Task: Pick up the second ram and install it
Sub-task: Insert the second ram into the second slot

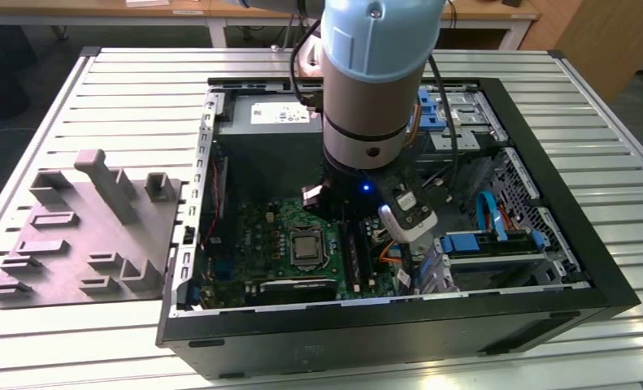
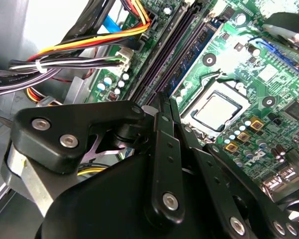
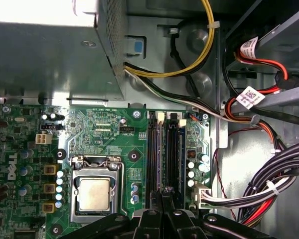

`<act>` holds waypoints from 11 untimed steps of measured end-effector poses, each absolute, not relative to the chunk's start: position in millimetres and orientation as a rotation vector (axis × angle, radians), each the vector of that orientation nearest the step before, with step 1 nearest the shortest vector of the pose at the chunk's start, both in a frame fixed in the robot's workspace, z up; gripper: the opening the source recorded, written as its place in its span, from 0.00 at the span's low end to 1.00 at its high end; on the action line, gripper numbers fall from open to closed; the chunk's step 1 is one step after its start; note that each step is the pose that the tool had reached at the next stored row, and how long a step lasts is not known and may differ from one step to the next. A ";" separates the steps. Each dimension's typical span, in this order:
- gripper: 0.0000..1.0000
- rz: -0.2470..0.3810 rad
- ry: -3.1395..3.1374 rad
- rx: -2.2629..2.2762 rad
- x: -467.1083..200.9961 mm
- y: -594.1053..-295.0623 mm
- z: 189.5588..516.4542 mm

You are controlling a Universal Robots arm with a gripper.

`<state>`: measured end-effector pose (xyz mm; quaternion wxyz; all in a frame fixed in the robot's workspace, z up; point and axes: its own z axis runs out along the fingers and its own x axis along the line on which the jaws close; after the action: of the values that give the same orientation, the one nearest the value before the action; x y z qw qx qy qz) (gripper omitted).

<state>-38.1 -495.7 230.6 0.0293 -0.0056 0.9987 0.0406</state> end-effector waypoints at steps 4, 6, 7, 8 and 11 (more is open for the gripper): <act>0.12 0.132 3.080 -0.017 -38.1 -495.7 230.4; 0.12 0.132 3.080 -0.017 -38.1 -496.4 230.4; 0.12 0.132 3.080 -0.017 -38.1 -496.7 230.3; 0.12 0.132 3.080 -0.017 -38.1 -497.0 230.2; 0.12 0.132 3.080 -0.017 -38.1 -497.5 228.7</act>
<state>-38.1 -497.5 228.7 0.0294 -0.0054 0.9986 0.0429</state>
